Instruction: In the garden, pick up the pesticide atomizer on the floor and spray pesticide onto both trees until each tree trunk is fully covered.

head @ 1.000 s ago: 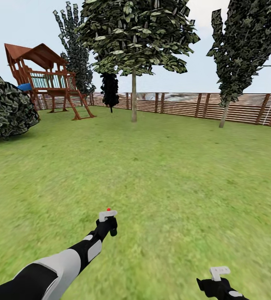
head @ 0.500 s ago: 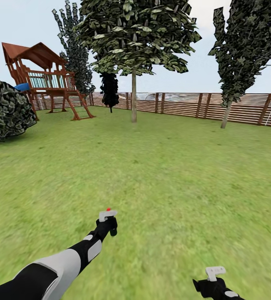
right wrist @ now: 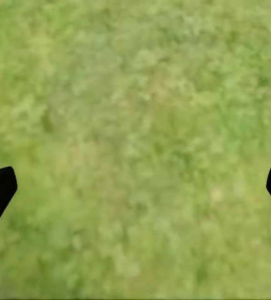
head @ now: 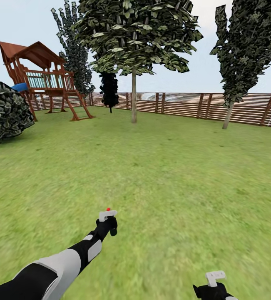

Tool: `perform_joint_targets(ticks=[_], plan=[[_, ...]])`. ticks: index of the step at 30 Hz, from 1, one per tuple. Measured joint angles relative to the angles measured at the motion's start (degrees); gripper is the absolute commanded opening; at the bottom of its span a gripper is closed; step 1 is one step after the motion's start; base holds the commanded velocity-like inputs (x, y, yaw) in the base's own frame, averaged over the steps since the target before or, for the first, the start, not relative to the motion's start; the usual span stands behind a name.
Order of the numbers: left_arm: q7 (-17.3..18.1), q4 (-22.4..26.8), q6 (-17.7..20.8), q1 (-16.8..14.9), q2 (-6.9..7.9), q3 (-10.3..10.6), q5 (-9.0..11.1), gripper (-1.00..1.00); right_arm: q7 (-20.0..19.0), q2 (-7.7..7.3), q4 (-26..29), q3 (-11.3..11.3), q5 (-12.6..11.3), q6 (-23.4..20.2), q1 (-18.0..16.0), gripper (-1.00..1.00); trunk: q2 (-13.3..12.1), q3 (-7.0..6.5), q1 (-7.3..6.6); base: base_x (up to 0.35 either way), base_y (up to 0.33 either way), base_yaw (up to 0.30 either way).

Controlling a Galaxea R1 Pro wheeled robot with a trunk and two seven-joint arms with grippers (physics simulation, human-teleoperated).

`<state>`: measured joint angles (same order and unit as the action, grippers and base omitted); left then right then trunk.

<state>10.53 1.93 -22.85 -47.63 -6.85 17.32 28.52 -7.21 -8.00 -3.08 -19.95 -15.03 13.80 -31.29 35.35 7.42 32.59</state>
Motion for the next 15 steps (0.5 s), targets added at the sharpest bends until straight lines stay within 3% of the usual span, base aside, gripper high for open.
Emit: perform_joint_targets(ticks=[15], plan=[[-0.01,0.00,0.00,0.00,0.00,0.00,-0.01,-1.00,0.00,0.00,0.00,0.01,0.00,0.00,0.29,1.00,0.00,0.00,0.00,0.350,0.000,0.000]])
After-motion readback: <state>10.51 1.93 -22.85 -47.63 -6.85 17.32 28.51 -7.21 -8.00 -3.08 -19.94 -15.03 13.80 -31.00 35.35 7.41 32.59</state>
